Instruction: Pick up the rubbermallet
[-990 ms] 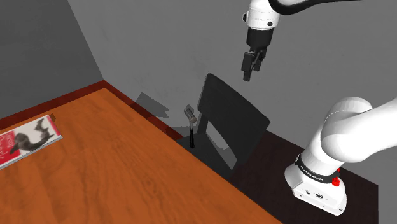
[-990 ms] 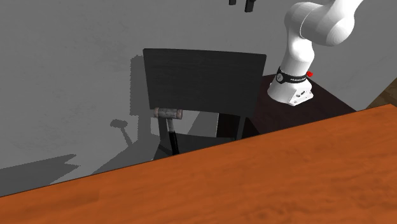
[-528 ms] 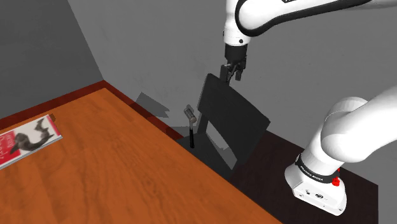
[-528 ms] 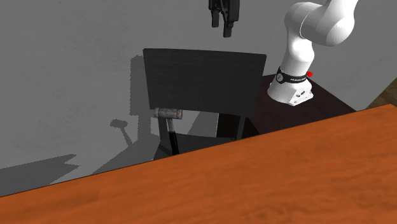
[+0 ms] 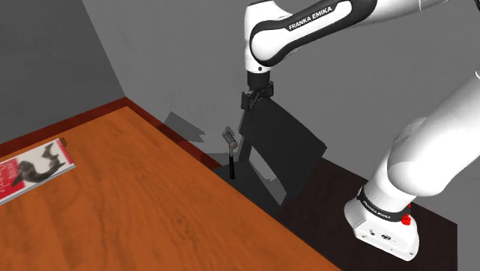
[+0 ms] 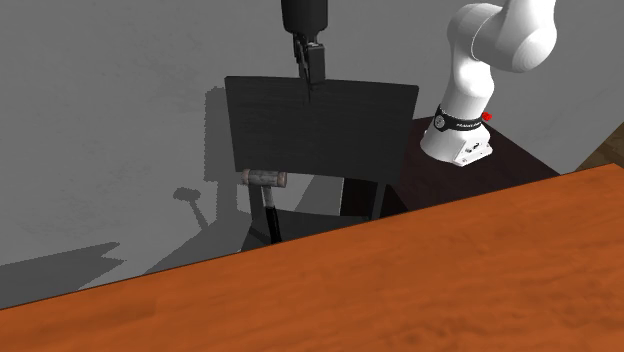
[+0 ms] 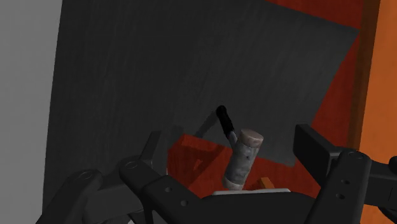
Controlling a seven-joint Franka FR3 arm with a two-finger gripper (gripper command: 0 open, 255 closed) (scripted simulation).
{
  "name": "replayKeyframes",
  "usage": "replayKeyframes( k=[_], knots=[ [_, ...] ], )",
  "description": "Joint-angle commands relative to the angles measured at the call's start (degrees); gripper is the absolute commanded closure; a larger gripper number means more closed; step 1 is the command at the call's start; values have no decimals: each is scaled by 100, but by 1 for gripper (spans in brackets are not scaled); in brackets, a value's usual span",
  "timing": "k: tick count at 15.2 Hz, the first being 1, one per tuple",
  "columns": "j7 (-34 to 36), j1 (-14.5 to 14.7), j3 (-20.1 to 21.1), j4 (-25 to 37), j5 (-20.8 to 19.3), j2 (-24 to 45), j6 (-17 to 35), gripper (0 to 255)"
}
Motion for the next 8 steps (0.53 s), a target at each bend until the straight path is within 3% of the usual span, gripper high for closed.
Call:
replayKeyframes(
  k=[1,8],
  knots=[
    [148,3,41,239,-3,457,198,0],
    [575,32,72,1288,-72,2060,670,0]
  ],
)
